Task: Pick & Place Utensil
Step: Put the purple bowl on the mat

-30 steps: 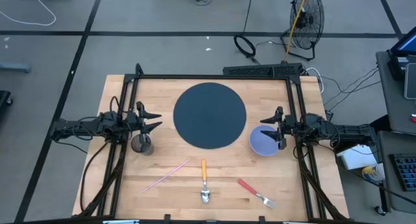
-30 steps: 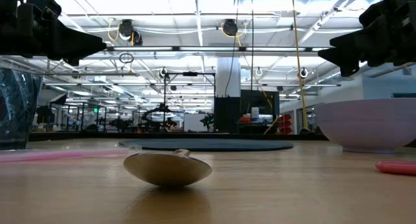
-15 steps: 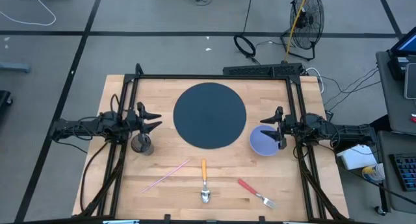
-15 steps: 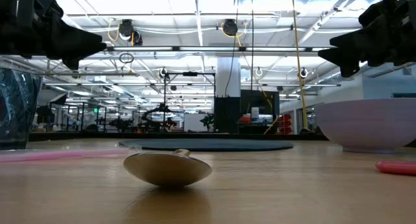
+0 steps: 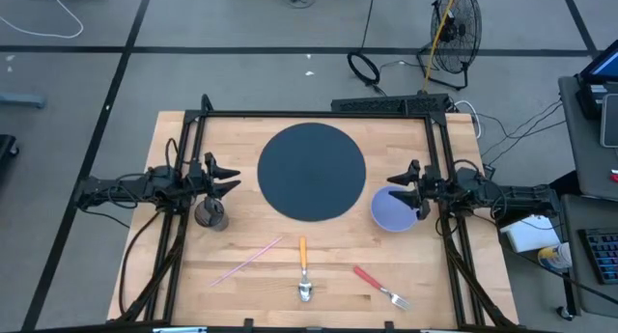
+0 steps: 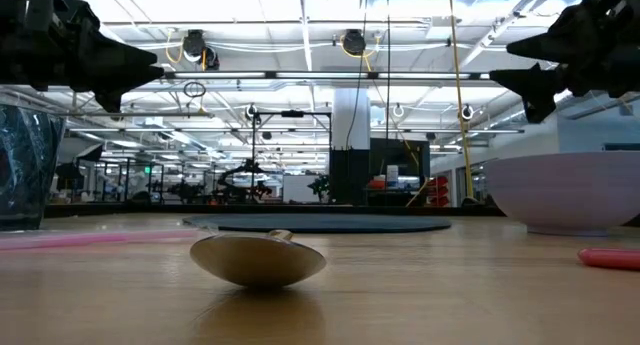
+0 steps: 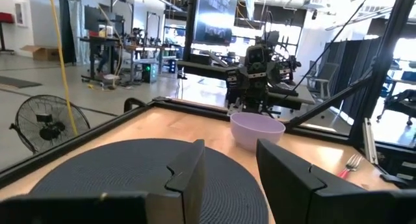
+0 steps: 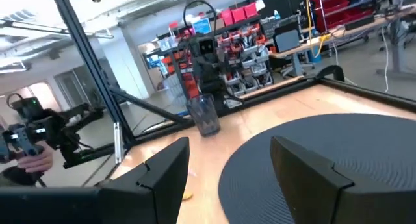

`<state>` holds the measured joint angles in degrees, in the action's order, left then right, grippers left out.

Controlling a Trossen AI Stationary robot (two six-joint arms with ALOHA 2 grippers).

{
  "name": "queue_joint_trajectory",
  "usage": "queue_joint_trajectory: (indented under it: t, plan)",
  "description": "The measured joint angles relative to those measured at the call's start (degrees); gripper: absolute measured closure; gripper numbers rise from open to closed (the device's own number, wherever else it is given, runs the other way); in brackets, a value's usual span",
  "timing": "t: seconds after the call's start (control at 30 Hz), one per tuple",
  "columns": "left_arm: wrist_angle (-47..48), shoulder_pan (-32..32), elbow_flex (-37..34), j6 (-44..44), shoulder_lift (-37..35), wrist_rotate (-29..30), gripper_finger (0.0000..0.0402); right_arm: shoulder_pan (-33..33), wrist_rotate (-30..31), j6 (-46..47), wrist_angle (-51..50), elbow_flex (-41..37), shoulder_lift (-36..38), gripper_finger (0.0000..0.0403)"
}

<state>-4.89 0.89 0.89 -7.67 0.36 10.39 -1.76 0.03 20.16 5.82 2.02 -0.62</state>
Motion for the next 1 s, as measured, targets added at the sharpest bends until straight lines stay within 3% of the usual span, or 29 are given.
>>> queue_joint_trajectory:
  t: [0.23,0.43,0.6,0.83,1.0]
  plan:
    - [-3.0,0.0,0.0,-0.3,0.0,0.2,0.0256,0.0,9.1,0.9,6.5,0.0,0.0,0.0193]
    - [-8.4,0.0,0.1,0.1,0.0,0.0,0.0256,0.0,0.2,0.3,16.6,1.1,-0.2,0.0193]
    - [-8.6,0.0,3.1,0.4,1.1,-3.5,0.0256,0.0,-0.1,-2.0,10.6,5.1,-4.6,0.0193]
    - [-13.4,0.0,8.3,7.3,9.1,-5.3,0.0256,-0.1,0.4,-9.9,5.3,13.2,-17.9,0.0193]
    - [-19.8,0.0,9.8,9.4,14.9,-10.3,0.0256,-0.1,10.4,-9.8,-12.3,22.0,-26.0,0.0193]
